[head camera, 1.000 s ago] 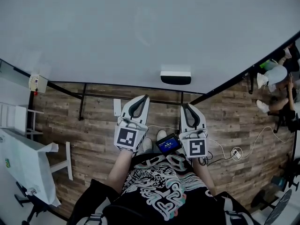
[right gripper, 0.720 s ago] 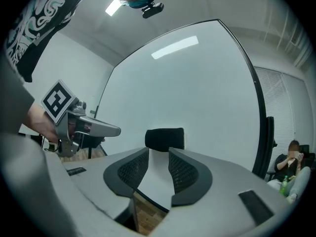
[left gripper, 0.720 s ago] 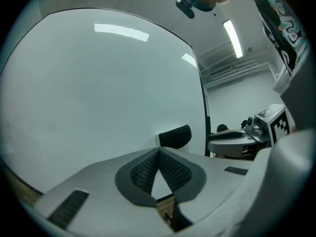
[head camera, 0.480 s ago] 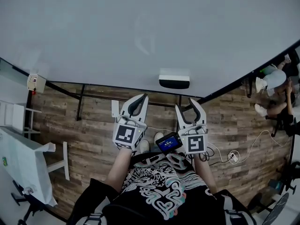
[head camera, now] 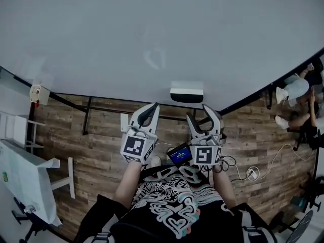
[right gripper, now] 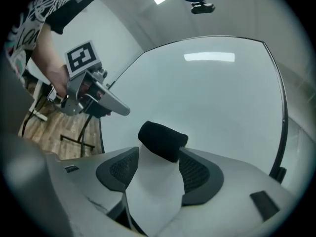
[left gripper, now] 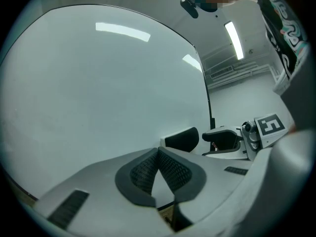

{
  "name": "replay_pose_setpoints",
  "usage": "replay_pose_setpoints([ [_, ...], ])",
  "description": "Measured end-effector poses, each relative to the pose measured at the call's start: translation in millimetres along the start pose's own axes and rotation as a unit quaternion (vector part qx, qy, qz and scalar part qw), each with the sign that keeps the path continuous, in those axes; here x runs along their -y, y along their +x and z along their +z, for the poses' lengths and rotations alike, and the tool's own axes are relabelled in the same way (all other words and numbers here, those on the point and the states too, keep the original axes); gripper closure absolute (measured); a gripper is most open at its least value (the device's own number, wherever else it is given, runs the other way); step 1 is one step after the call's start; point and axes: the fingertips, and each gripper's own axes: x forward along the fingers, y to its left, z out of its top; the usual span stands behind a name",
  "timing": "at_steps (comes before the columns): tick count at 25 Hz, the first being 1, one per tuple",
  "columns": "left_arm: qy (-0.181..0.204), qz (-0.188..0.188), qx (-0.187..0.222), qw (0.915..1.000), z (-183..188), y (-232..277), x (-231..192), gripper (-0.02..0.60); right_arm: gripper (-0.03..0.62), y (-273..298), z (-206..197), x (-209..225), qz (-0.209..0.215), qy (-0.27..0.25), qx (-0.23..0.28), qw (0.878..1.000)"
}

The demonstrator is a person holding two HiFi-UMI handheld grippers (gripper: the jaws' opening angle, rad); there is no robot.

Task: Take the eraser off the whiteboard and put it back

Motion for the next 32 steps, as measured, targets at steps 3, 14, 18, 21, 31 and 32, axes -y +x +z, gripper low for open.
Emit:
replay_pose_setpoints([
  [3,0.002,0.003,0.002,1.0,1.8,2.9,-2.3,0.561,0.359,6.3,-9.5,2.6,-0.01,-0.049,-0.021,0.999],
  [14,0.004,0.007,0.002,1.0,2.9,12.8,-6.2,0.561,0.295,17.8,-5.0,11.0,-0.038,-0.157,-0.004,0.987],
  [18,0.004,0.01,0.005,0.9999,4.4,15.0,-7.8,0.561,0.275,22.1,-2.7,9.4,-0.043,-0.215,0.002,0.976],
  [21,0.004,0.012,0.007,0.9999,5.6,14.6,-8.8,0.561,0.272,24.7,-4.4,10.6,-0.046,-0.242,-0.002,0.969],
  [31,0.002,0.024,0.008,0.9997,4.9,13.0,-18.0,0.561,0.214,36.5,-1.8,13.0,-0.053,-0.323,0.008,0.945],
  [32,0.002,0.024,0.007,0.9997,5.1,13.4,-17.7,0.561,0.214,37.6,-1.3,11.7,-0.05,-0.326,0.011,0.944],
])
